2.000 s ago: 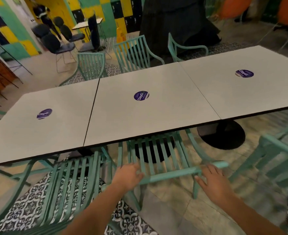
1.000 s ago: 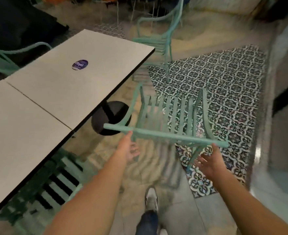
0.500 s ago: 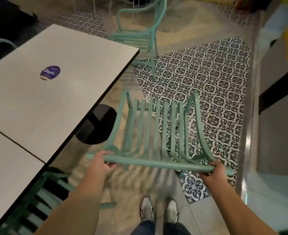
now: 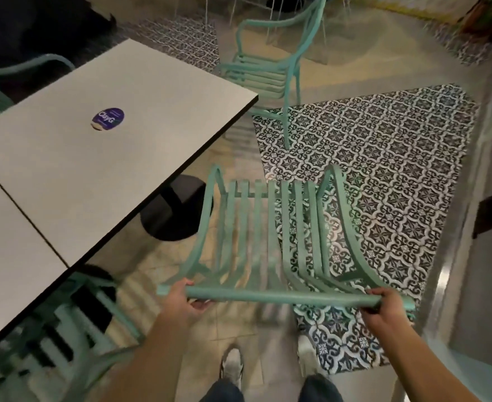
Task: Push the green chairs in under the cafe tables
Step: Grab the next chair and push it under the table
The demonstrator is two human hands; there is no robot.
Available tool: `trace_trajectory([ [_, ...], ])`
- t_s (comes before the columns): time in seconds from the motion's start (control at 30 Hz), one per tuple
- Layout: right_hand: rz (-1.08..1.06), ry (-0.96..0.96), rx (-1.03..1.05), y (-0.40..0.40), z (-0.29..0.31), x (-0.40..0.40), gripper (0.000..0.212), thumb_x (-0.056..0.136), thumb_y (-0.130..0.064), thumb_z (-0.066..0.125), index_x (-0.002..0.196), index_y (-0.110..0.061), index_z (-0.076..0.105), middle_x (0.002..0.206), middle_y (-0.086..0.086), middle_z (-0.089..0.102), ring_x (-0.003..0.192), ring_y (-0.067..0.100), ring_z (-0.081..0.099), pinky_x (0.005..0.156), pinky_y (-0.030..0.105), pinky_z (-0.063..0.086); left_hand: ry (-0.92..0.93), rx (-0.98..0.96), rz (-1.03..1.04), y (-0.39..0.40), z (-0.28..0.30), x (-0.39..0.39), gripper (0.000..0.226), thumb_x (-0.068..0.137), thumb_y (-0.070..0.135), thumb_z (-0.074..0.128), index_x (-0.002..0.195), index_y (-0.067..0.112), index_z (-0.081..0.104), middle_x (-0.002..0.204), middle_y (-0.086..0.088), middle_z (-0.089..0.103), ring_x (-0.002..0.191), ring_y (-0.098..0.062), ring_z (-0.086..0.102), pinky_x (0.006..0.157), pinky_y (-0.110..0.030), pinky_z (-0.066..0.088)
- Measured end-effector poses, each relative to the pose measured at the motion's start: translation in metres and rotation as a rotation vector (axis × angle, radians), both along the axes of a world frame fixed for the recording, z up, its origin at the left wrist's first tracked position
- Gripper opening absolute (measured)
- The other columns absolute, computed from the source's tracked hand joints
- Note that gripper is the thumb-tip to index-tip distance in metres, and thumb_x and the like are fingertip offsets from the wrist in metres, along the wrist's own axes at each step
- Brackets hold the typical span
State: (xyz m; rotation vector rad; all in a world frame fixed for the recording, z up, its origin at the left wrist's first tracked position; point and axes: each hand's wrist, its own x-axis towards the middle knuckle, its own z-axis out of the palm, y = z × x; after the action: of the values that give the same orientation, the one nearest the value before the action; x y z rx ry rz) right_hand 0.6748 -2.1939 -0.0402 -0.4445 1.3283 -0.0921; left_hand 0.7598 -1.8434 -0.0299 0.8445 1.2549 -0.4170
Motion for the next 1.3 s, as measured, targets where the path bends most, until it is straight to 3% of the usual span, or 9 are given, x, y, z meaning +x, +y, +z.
trace_trajectory([
  [0.1,0.119,0.005,-0.002,-0.027,0.008,0.015,0.012,0.088,0.002,0.045,0.087,-0.009,0.044,0.099,0.011,0.054,0.08,0.027,0.059,0.053,0.033,0.056,0.039,0.039,0.047,-0.022,0.0,-0.015,0.024,0.094,0.013,0.051,0.111,-0.001,0.043,0.106,-0.023,0.051,0.103,-0.041,0.052,0.08,-0.054,0.044],
  [0.2,0.215,0.001,-0.006,-0.045,0.014,0.025,0.012,0.091,0.001,0.045,0.086,-0.01,0.046,0.096,0.011,0.052,0.081,0.024,0.056,0.071,0.036,0.053,0.035,0.098,0.106,-0.037,-0.005,-0.031,0.019,0.093,0.01,0.051,0.107,-0.001,0.046,0.099,-0.02,0.05,0.085,-0.039,0.054,0.082,-0.055,0.046],
  [0.3,0.283,0.013,-0.025,-0.06,0.015,0.035,0.013,0.092,-0.001,0.045,0.083,-0.011,0.046,0.091,0.008,0.051,0.078,0.019,0.056,0.064,0.034,0.051,-0.013,0.088,0.198,-0.05,-0.007,-0.049,0.007,0.094,0.006,0.046,0.098,0.001,0.048,0.094,-0.019,0.049,0.077,-0.033,0.051,0.086,-0.052,0.048],
  [0.47,0.37,-0.026,0.001,-0.07,0.013,0.05,0.009,0.092,-0.001,0.046,0.09,-0.01,0.047,0.102,0.011,0.053,0.085,0.026,0.059,0.076,0.039,0.053,-0.087,0.078,0.355,-0.062,-0.012,-0.069,0.013,0.093,0.001,0.041,0.082,0.005,0.043,0.085,-0.014,0.046,0.073,-0.026,0.051,0.041,-0.031,0.053],
  [0.63,0.487,-0.015,-0.021,-0.08,0.012,0.068,0.01,0.092,-0.001,0.045,0.085,-0.008,0.047,0.089,0.007,0.052,0.076,0.02,0.057,0.042,0.026,0.052,-0.074,0.049,0.46,-0.074,-0.012,-0.084,0.012,0.091,0.003,0.046,0.08,0.006,0.046,0.084,-0.011,0.051,0.073,-0.025,0.055,0.041,-0.035,0.052],
  [0.97,0.711,-0.063,-0.051,-0.11,0.015,0.124,0.018,0.087,0.003,0.043,0.1,-0.007,0.048,0.101,0.011,0.054,0.083,0.024,0.061,0.057,0.028,0.055,0.03,0.11,0.639,-0.129,-0.01,-0.095,0.016,0.091,0.009,0.056,0.079,0.005,0.046,0.087,-0.013,0.049,0.073,-0.025,0.052,0.071,-0.036,0.054],
  [1.07,0.775,-0.029,-0.054,-0.126,0.011,0.142,0.028,0.088,-0.002,0.049,0.115,-0.002,0.055,0.118,0.013,0.054,0.1,0.026,0.06,0.085,0.034,0.054,0.027,0.125,0.679,-0.148,-0.012,-0.098,0.012,0.091,0.007,0.054,0.081,0.005,0.047,0.083,-0.01,0.048,0.068,-0.02,0.05,0.045,-0.024,0.053],
  [1.17,0.862,-0.032,-0.057,-0.132,0.015,0.16,0.006,0.09,-0.003,0.048,0.089,-0.005,0.053,0.11,0.013,0.051,0.088,0.023,0.057,0.085,0.03,0.054,0.027,0.121,0.747,-0.165,-0.013,-0.1,0.011,0.092,0.006,0.052,0.083,0.005,0.045,0.086,-0.011,0.049,0.072,-0.022,0.052,0.044,-0.029,0.054],
  [1.3,0.99,-0.065,-0.094,-0.136,0.016,0.18,0.013,0.093,-0.004,0.046,0.104,-0.006,0.054,0.106,0.013,0.051,0.088,0.023,0.058,0.088,0.038,0.053,0.076,0.131,0.802,-0.186,-0.008,-0.103,0.016,0.092,0.008,0.052,0.08,0.006,0.042,0.084,-0.012,0.049,0.071,-0.024,0.052,0.041,-0.03,0.052],
])
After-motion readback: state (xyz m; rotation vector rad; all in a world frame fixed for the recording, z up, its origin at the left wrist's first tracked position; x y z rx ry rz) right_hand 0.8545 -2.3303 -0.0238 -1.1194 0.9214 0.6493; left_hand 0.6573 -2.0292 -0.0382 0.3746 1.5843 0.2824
